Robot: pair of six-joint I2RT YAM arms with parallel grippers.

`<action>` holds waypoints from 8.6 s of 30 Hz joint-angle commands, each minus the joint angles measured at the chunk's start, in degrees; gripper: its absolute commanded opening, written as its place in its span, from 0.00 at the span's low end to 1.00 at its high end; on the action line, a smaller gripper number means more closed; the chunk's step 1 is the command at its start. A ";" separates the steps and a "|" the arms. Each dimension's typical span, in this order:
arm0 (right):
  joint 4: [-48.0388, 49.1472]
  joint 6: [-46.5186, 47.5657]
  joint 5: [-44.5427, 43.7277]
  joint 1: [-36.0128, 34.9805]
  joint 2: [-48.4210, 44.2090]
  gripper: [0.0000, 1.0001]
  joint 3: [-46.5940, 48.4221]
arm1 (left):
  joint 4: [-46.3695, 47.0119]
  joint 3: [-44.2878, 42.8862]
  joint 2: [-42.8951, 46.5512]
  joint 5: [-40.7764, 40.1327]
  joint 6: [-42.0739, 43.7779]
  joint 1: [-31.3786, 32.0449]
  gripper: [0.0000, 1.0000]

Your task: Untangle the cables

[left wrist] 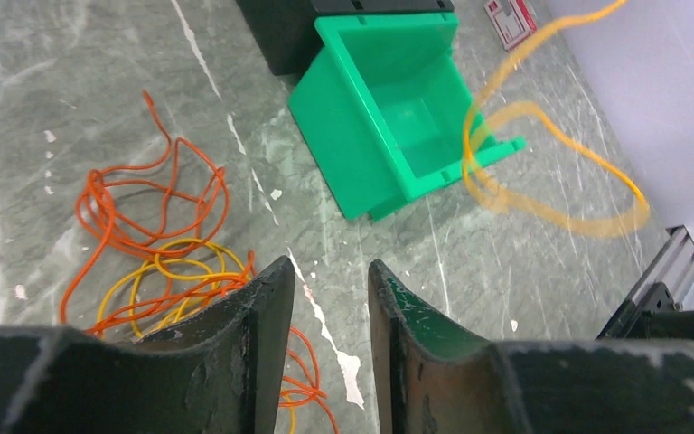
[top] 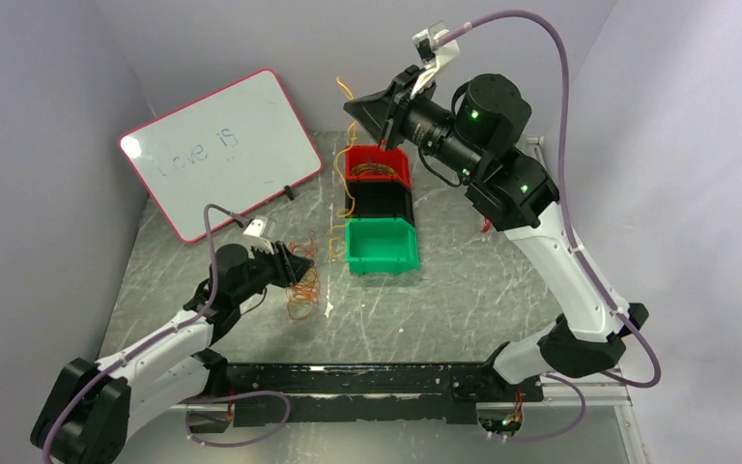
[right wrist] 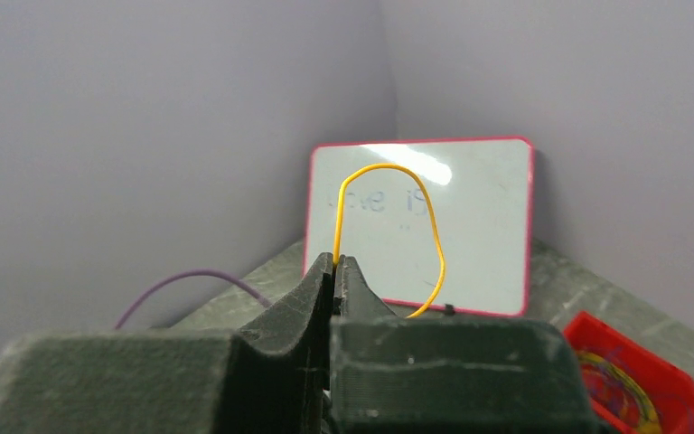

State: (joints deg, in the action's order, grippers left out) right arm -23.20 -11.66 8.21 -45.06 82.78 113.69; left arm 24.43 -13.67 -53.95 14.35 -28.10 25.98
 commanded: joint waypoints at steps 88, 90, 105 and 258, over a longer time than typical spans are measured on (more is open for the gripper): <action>42.38 -8.68 -10.32 24.67 19.54 0.00 -43.95 | -28.87 -13.59 9.25 -8.54 1.91 0.21 0.45; 41.77 -6.25 -12.72 24.51 18.91 0.00 -44.53 | -28.59 -13.57 8.93 -8.24 1.82 0.21 0.44; 38.92 7.73 -31.33 18.93 20.14 0.00 -43.37 | -28.89 -14.02 8.28 -8.33 2.06 0.19 0.44; 3.78 11.94 -4.03 13.42 31.73 0.33 -18.79 | -30.68 -12.94 10.10 -9.17 0.94 0.18 0.44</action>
State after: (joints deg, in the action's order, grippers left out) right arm -19.64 -0.16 5.52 -31.88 119.61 95.46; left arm -6.90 -25.87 -43.72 5.76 -26.87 25.98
